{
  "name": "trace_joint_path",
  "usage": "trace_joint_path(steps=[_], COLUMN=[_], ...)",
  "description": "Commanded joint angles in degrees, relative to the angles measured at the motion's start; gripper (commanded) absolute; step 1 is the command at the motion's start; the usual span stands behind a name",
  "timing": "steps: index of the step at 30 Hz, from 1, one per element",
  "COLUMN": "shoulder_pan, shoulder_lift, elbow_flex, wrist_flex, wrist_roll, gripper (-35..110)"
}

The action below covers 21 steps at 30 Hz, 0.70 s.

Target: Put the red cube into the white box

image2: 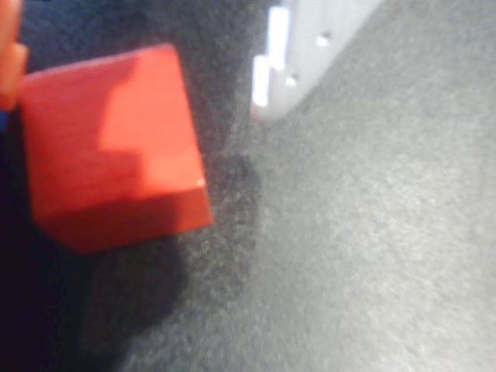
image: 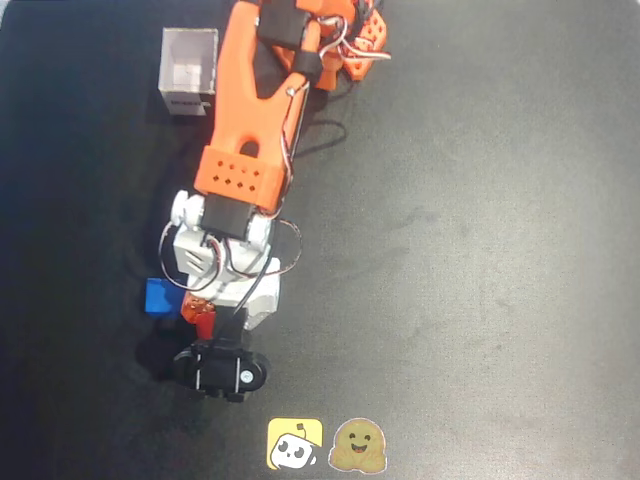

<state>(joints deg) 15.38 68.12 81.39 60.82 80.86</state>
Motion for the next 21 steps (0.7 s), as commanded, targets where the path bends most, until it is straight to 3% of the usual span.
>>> trace_joint_path(steps=[1, 21], shoulder_pan=[-0.5, 0.4], shoulder_lift=[-0.2, -2.5], elbow_flex=[-3.0, 0.7], wrist_flex=[-1.0, -6.8], wrist_roll=[0.2, 0.7], gripper=[23, 21])
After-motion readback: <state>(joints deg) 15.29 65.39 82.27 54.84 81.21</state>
